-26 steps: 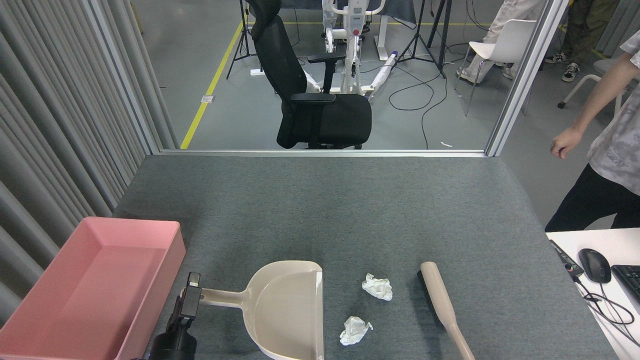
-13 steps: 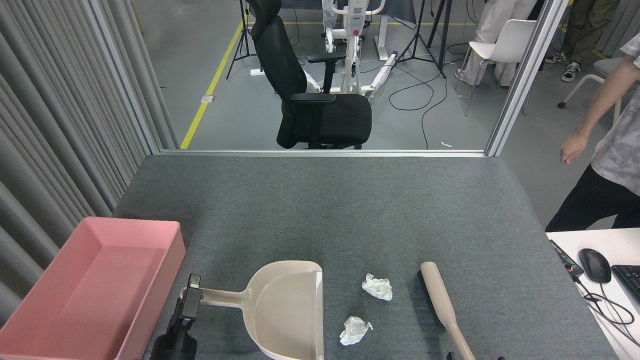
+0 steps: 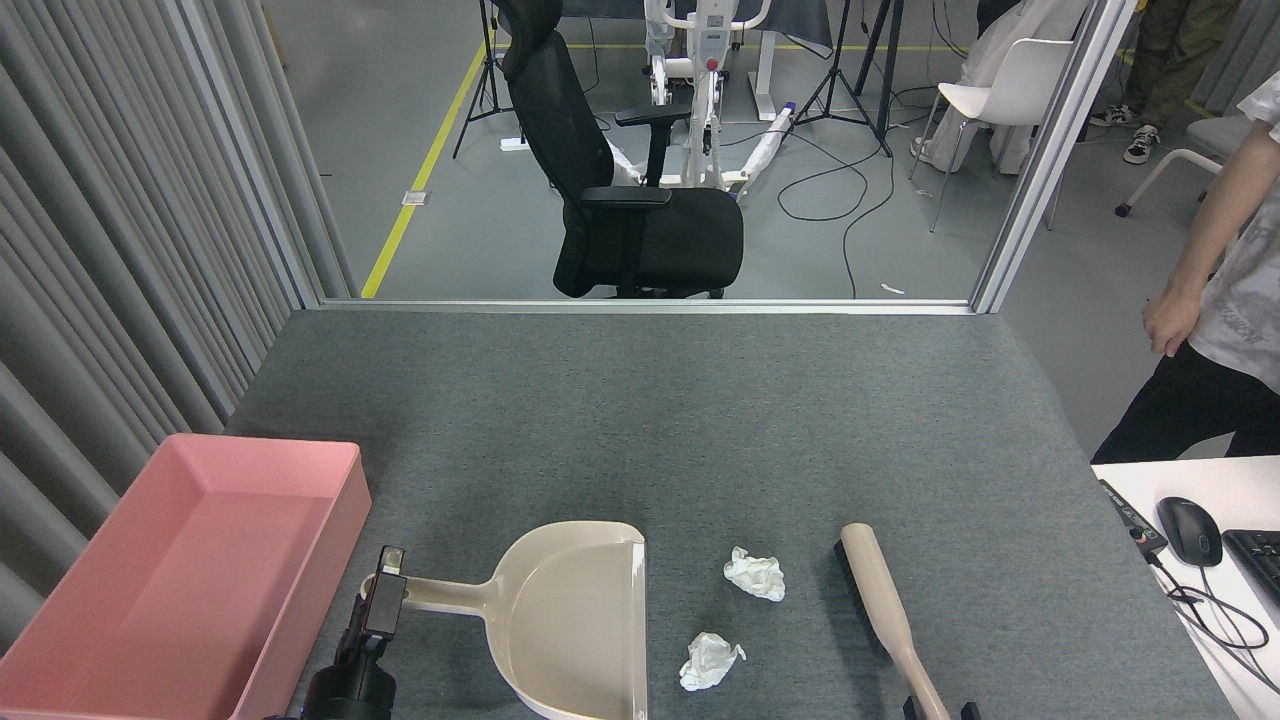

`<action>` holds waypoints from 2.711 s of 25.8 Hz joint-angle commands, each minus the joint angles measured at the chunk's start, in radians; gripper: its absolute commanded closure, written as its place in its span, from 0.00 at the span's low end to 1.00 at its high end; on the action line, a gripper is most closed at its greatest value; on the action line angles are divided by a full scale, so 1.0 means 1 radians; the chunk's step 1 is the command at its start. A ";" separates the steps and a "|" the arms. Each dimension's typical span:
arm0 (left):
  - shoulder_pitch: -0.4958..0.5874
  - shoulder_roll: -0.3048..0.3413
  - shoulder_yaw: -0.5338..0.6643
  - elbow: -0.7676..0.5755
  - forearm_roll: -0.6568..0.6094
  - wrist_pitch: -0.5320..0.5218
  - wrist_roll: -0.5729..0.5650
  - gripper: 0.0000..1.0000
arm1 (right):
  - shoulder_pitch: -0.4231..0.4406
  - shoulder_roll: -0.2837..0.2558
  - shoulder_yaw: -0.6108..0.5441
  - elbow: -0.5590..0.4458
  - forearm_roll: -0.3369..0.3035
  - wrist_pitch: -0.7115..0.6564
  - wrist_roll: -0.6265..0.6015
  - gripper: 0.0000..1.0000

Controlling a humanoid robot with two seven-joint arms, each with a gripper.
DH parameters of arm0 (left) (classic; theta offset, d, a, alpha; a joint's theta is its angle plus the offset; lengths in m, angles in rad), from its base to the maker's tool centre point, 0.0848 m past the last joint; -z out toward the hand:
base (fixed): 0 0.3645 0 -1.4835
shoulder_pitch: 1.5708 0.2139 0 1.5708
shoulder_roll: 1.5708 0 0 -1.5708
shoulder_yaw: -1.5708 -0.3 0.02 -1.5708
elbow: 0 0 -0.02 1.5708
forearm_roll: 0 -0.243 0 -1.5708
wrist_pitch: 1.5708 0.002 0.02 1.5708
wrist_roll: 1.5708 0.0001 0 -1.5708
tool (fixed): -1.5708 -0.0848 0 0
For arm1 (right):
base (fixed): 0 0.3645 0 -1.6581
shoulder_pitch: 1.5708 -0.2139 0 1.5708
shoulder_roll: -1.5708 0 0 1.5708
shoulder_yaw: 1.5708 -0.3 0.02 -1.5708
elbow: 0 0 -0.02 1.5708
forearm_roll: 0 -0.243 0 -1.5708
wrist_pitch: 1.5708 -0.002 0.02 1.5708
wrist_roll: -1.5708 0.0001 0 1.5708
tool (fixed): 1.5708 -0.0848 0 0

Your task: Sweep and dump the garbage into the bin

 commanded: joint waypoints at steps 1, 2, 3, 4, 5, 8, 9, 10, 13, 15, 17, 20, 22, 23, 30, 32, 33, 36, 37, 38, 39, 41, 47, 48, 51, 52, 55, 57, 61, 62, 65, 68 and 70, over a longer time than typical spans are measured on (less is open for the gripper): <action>0.000 -0.003 0.000 0.001 -0.029 0.000 0.000 0.00 | -0.002 0.003 0.000 0.003 0.000 -0.001 -0.022 0.51; -0.002 -0.003 0.000 0.001 -0.030 0.002 0.000 0.00 | -0.002 0.001 0.000 0.003 0.000 0.001 -0.025 0.54; 0.000 -0.003 0.000 0.000 -0.030 0.002 0.000 0.00 | -0.002 0.001 0.000 0.003 0.000 -0.001 -0.028 0.56; -0.002 -0.003 0.000 0.000 -0.030 0.002 0.000 0.00 | -0.002 0.001 0.000 0.003 0.000 -0.001 -0.030 0.59; -0.002 -0.003 0.000 0.000 -0.030 0.002 0.000 0.00 | -0.002 0.001 0.000 0.003 0.000 -0.001 -0.030 0.62; -0.002 -0.001 0.000 0.000 -0.030 0.002 0.000 0.00 | -0.002 0.000 0.003 0.003 0.000 -0.010 -0.044 0.69; 0.000 -0.001 0.000 0.000 -0.032 0.002 0.000 0.00 | -0.001 0.000 0.003 0.003 0.000 -0.014 -0.047 0.70; 0.000 -0.001 0.000 0.000 -0.032 0.002 0.000 0.00 | -0.001 0.000 0.003 0.003 0.000 -0.018 -0.050 0.72; 0.000 -0.003 0.000 0.000 -0.032 0.002 0.000 0.00 | -0.001 -0.004 0.003 0.003 0.000 -0.018 -0.050 0.72; 0.000 -0.004 0.000 0.000 -0.032 0.002 0.000 0.00 | -0.001 -0.004 0.003 0.003 0.000 -0.021 -0.051 0.73; -0.002 -0.006 0.000 0.000 -0.032 0.002 0.000 0.00 | -0.001 -0.004 0.000 0.003 0.000 -0.025 -0.053 0.75; 0.000 -0.006 0.000 0.000 -0.032 0.002 0.000 0.00 | 0.003 -0.005 0.003 0.003 0.000 -0.028 -0.063 0.79; 0.000 -0.007 0.000 0.000 -0.032 0.003 0.000 0.00 | 0.003 -0.005 0.003 0.003 0.000 -0.028 -0.063 0.83; 0.000 -0.007 0.000 0.000 -0.032 0.005 0.000 0.00 | 0.004 -0.007 0.003 0.001 0.000 -0.028 -0.065 0.84; 0.000 -0.007 -0.001 0.000 -0.033 0.014 -0.001 0.00 | 0.006 -0.008 0.000 0.001 0.000 -0.034 -0.065 0.87; 0.003 -0.011 -0.001 -0.002 -0.032 0.009 0.000 0.08 | 0.006 -0.008 0.000 0.001 0.000 -0.036 -0.065 0.87; 0.006 -0.011 -0.001 -0.006 -0.032 0.005 0.000 0.12 | 0.006 -0.008 0.000 0.001 0.000 -0.036 -0.065 0.87; 0.014 -0.011 -0.003 -0.017 -0.032 -0.007 0.020 0.26 | 0.006 -0.010 -0.001 0.001 0.000 -0.034 -0.065 0.87; 0.014 -0.011 -0.003 -0.017 -0.032 -0.012 0.025 0.26 | 0.006 -0.008 -0.003 0.001 0.000 -0.036 -0.065 0.87; 0.014 -0.011 -0.003 -0.017 -0.032 -0.017 0.028 0.26 | 0.006 -0.008 -0.003 0.001 0.000 -0.036 -0.065 0.87; 0.015 -0.011 -0.003 -0.017 -0.032 -0.021 0.031 0.26 | 0.006 -0.008 -0.003 0.001 0.000 -0.034 -0.065 0.87; 0.015 -0.011 -0.003 -0.017 -0.030 -0.030 0.032 0.26 | 0.007 -0.008 -0.004 0.001 0.000 -0.036 -0.065 0.87; 0.027 -0.011 -0.003 -0.016 -0.030 -0.047 0.031 0.33 | 0.007 -0.007 -0.009 0.001 0.000 -0.034 -0.065 0.86; 0.027 -0.011 -0.003 -0.016 -0.030 -0.049 0.031 0.33 | 0.007 -0.007 -0.007 0.001 0.000 -0.034 -0.065 0.86; 0.038 -0.011 -0.004 -0.016 -0.030 -0.064 0.031 0.30 | 0.007 -0.007 -0.007 0.001 0.001 -0.034 -0.065 0.86; 0.040 -0.011 -0.004 -0.016 -0.030 -0.073 0.031 0.30 | 0.009 -0.008 -0.009 0.001 0.000 -0.034 -0.065 0.86; 0.041 -0.011 -0.004 -0.011 -0.030 -0.076 0.031 0.30 | 0.009 -0.008 -0.007 0.001 0.000 -0.034 -0.065 0.86; 0.041 -0.011 -0.003 -0.011 -0.030 -0.076 0.031 0.36 | 0.007 -0.008 -0.009 0.001 0.000 -0.034 -0.063 0.86; 0.041 -0.011 -0.004 -0.008 -0.030 -0.092 0.032 0.54 | 0.007 -0.008 -0.009 0.001 0.000 -0.034 -0.063 0.86; 0.038 -0.012 -0.004 -0.006 -0.030 -0.096 0.032 0.57 | 0.007 -0.008 -0.009 0.001 0.000 -0.034 -0.063 0.86; 0.030 -0.007 -0.006 0.000 -0.033 -0.121 0.032 0.64 | 0.009 -0.008 -0.009 0.001 0.000 -0.034 -0.063 0.86; 0.029 -0.007 -0.009 0.001 -0.046 -0.156 0.031 0.71 | 0.007 -0.008 -0.010 0.001 0.000 -0.034 -0.065 0.86; 0.029 -0.007 -0.009 0.003 -0.076 -0.159 0.031 0.72 | 0.009 -0.008 -0.010 0.001 0.000 -0.034 -0.065 0.86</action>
